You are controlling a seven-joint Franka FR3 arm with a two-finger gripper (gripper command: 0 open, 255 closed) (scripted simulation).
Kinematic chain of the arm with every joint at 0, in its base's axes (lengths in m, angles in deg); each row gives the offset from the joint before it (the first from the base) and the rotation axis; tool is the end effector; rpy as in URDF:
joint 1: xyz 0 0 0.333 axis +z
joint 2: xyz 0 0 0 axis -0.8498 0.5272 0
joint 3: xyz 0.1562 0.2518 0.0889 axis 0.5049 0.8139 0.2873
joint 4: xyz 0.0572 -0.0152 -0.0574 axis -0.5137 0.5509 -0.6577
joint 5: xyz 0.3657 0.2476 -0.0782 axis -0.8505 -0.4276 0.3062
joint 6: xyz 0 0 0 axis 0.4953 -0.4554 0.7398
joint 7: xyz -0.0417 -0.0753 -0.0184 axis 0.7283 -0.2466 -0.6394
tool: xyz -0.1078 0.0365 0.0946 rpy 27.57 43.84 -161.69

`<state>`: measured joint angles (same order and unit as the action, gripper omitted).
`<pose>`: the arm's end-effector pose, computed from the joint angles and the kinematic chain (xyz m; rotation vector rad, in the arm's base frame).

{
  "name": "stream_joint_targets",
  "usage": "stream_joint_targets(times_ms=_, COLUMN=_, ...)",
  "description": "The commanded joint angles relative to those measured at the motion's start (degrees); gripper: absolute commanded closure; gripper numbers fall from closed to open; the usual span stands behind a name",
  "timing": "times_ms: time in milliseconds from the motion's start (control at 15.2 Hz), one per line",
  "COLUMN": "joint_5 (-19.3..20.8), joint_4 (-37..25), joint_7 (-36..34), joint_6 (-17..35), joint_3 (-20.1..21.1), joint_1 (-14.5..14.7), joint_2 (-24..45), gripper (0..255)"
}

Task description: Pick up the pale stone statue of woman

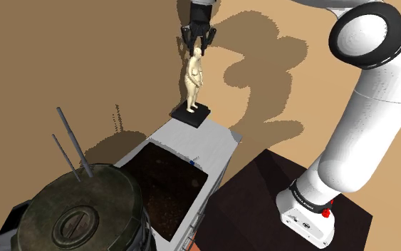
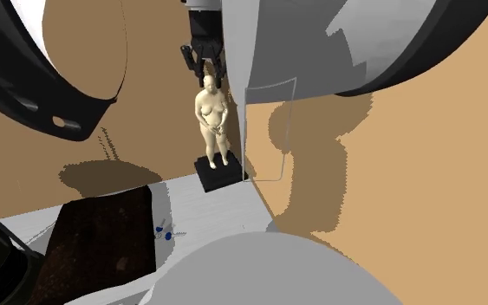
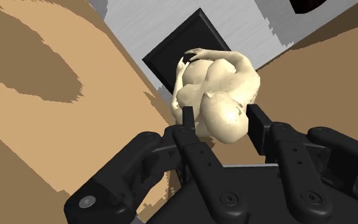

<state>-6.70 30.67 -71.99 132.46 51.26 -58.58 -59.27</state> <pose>0.6716 0.0772 0.5354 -3.1021 0.4422 0.0967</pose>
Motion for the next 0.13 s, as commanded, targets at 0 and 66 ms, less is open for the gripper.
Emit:
stream_joint_targets(times_ms=0, joint_5=0.01, joint_4=-0.94, joint_7=-0.04, joint_6=-0.80, joint_3=0.01, joint_1=0.03, joint_2=0.05, gripper=255)
stream_joint_targets(times_ms=66, joint_5=0.01, joint_4=-0.95, joint_7=-0.04, joint_6=-0.80, joint_3=0.01, joint_1=0.03, joint_2=0.05, gripper=255)
